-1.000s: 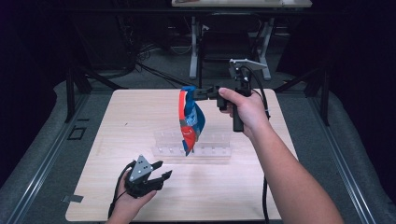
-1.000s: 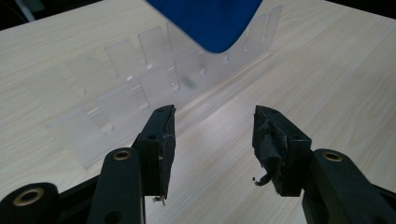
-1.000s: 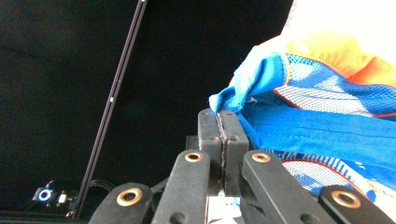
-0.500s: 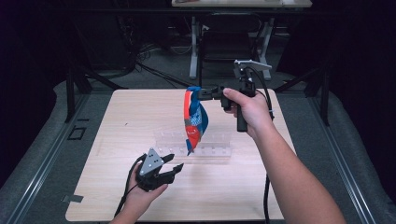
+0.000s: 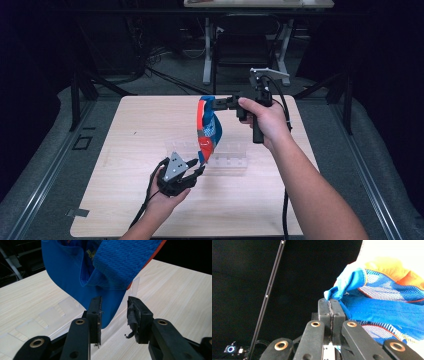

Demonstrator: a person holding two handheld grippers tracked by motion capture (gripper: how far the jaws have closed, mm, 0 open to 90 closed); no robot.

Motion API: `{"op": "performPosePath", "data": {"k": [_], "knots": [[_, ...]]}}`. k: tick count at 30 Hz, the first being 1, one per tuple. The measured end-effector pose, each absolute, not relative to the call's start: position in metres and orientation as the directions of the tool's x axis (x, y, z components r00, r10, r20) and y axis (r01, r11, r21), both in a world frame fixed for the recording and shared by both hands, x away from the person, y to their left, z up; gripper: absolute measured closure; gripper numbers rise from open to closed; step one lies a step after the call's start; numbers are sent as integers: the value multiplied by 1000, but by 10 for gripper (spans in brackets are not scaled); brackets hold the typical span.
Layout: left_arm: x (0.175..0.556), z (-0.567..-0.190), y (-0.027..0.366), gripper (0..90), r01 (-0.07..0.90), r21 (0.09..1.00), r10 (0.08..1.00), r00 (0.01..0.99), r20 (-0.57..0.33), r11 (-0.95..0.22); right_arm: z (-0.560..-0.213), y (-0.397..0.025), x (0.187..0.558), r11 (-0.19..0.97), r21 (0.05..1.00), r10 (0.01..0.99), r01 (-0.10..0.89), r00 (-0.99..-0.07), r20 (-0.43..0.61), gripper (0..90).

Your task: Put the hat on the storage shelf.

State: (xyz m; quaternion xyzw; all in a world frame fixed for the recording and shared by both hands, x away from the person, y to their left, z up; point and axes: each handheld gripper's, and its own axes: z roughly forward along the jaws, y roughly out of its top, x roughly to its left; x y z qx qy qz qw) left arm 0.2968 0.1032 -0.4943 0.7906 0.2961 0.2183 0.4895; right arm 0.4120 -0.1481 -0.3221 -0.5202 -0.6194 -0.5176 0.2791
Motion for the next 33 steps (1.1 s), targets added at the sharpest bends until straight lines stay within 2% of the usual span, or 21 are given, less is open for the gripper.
{"op": "performPosePath", "data": {"k": [13,27,33], "knots": [[302,-498,98,856,252,896,693,717,81,-366,-326,-146,414,-82,348,353,934,-299,887,900],[303,-498,100,881,244,886,701,703,119,-394,-333,-150,414,-97,341,366,935,-285,886,888],[308,-501,104,882,278,881,710,698,89,-384,-333,-152,414,-103,351,381,931,-289,878,870]]}}
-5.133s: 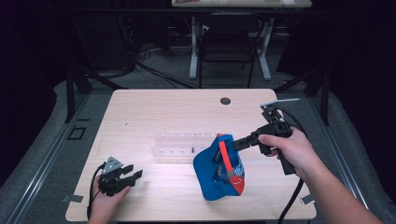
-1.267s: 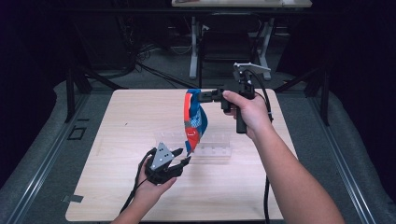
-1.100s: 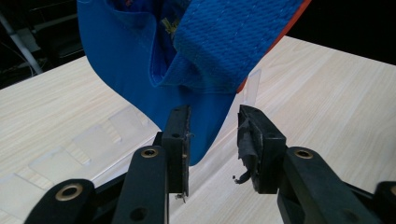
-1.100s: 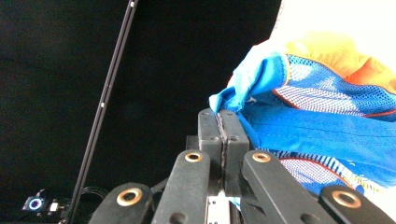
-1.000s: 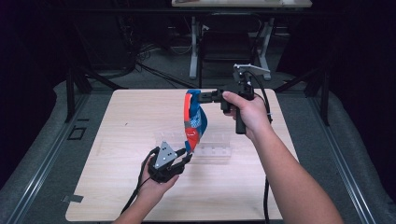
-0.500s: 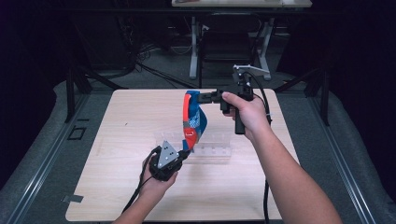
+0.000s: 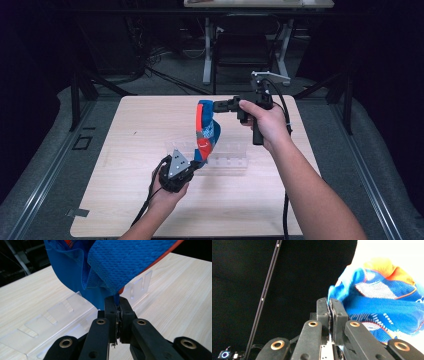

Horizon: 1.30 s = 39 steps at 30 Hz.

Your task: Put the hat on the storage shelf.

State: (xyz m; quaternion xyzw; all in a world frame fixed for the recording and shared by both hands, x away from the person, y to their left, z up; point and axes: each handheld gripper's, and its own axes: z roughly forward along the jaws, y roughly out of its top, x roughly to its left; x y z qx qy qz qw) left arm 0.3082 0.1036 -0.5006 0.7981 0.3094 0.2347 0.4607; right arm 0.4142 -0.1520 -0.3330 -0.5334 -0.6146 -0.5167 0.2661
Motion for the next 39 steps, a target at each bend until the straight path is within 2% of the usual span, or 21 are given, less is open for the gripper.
{"op": "performPosePath", "data": {"k": [18,27,39], "knots": [[310,-519,120,882,346,878,720,693,-1,-332,-326,-169,407,-120,374,400,919,-301,866,868],[311,-521,122,880,359,874,725,689,-11,-327,-325,-173,404,-118,377,410,918,-301,861,864],[312,-524,126,852,366,873,746,666,-5,-321,-326,-176,397,-93,413,475,906,-324,818,842]]}}
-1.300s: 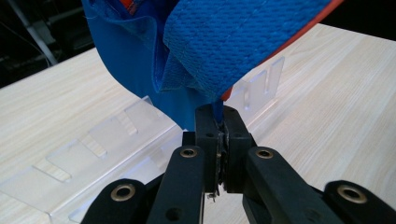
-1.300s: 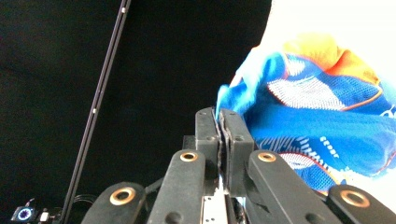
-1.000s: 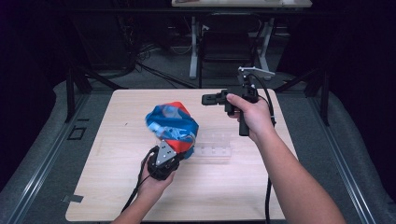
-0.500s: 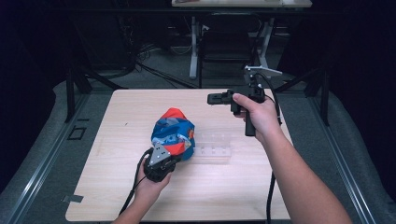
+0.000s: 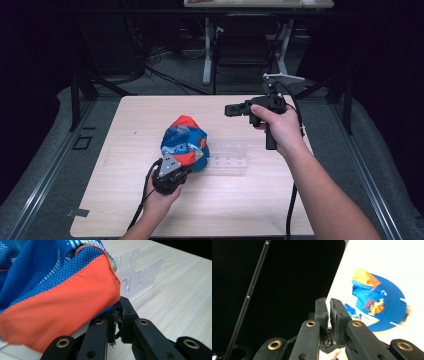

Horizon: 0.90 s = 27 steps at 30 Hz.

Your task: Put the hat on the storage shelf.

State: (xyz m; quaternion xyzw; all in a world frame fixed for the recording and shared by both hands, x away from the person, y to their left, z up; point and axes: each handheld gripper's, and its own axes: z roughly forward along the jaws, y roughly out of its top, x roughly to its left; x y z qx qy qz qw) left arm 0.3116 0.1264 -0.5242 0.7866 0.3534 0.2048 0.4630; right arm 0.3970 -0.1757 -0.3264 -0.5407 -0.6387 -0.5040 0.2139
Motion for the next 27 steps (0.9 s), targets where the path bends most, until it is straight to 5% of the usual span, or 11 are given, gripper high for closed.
{"op": "performPosePath", "data": {"k": [27], "knots": [[300,-526,158,547,423,860,777,628,-51,-285,-342,-185,377,5,491,686,871,-360,632,776]]}}
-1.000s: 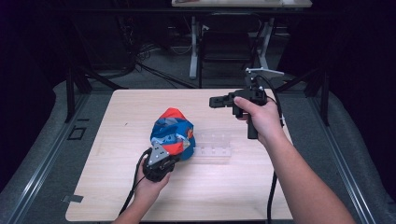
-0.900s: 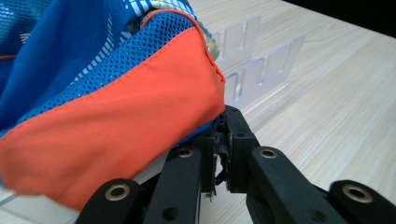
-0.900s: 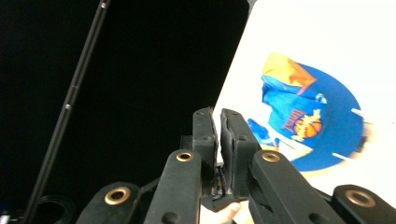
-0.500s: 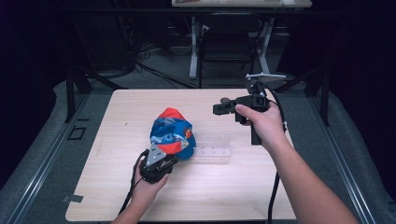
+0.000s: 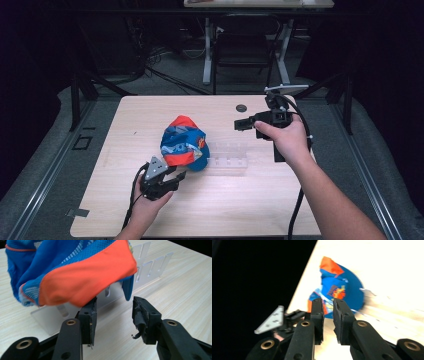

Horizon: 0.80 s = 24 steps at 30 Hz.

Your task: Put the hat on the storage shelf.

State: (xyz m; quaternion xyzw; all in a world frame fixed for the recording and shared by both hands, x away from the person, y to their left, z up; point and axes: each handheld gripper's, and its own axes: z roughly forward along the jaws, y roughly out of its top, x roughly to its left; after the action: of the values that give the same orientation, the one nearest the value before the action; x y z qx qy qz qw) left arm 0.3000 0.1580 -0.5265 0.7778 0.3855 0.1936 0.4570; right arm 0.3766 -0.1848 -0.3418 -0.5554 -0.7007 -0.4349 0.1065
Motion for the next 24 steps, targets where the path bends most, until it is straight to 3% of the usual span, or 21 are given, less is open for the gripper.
{"op": "performPosePath", "data": {"k": [11,21,24], "knots": [[290,-530,197,509,456,848,808,587,-56,-272,-347,-188,368,38,544,746,838,-387,543,679],[284,-537,227,473,478,841,836,545,-58,-254,-354,-195,362,40,572,783,820,-381,491,542],[283,-541,236,461,493,837,843,533,-74,-238,-357,-196,358,65,607,815,792,-393,425,472]]}}
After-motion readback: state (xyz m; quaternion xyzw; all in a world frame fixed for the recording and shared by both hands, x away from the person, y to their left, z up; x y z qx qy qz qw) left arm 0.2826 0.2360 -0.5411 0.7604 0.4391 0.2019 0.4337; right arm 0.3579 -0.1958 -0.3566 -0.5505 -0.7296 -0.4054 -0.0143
